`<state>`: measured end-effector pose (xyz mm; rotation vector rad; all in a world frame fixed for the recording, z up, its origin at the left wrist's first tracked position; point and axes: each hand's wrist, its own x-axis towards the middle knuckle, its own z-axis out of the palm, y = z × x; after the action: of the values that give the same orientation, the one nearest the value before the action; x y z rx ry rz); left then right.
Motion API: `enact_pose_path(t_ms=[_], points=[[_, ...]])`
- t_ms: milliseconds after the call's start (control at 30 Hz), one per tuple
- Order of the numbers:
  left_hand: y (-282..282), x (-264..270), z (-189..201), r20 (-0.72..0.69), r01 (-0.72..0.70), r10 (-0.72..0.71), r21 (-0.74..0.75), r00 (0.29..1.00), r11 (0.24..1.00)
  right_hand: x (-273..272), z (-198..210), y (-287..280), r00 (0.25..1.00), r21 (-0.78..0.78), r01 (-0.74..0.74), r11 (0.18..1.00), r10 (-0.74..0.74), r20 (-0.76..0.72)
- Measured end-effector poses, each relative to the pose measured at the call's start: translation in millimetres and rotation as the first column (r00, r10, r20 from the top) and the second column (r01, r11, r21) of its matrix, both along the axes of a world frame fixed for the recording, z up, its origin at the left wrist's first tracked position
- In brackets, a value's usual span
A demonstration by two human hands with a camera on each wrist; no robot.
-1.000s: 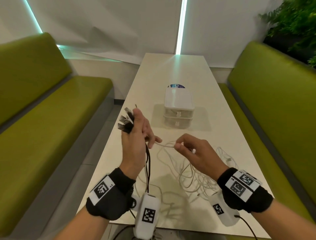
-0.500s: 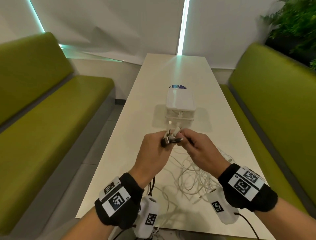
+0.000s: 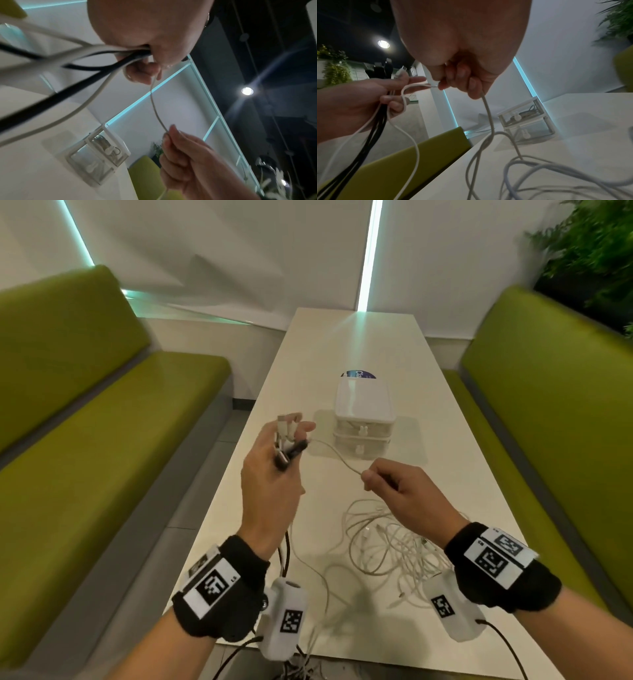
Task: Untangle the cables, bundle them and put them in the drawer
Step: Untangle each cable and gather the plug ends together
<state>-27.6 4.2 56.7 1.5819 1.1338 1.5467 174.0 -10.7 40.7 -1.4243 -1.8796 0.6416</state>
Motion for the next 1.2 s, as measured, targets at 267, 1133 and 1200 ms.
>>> enact_pose_path(t_ms=[267, 1133, 1200], points=[[-11.3, 21.9, -19.6, -0.236, 0.217, -0.180, 0.142, 0.955, 0.966, -13.4, -5.6, 1.5, 0.982, -0.073, 0.071, 0.995, -0.057, 0.179], [24.7, -27.6, -4.7, -0.339, -0.188, 0.178, 0.002, 0.924, 0.982, -10.0, -17.0, -5.4, 0.994, -0.222, -0.092, 0.971, 0.077, -0.074], [21.8, -22.6, -8.8, -0.365, -0.188, 0.206, 0.083, 0.908, 0.979, -13.2, -16.5, -3.5, 0.998, -0.210, -0.055, 0.976, 0.048, -0.037]])
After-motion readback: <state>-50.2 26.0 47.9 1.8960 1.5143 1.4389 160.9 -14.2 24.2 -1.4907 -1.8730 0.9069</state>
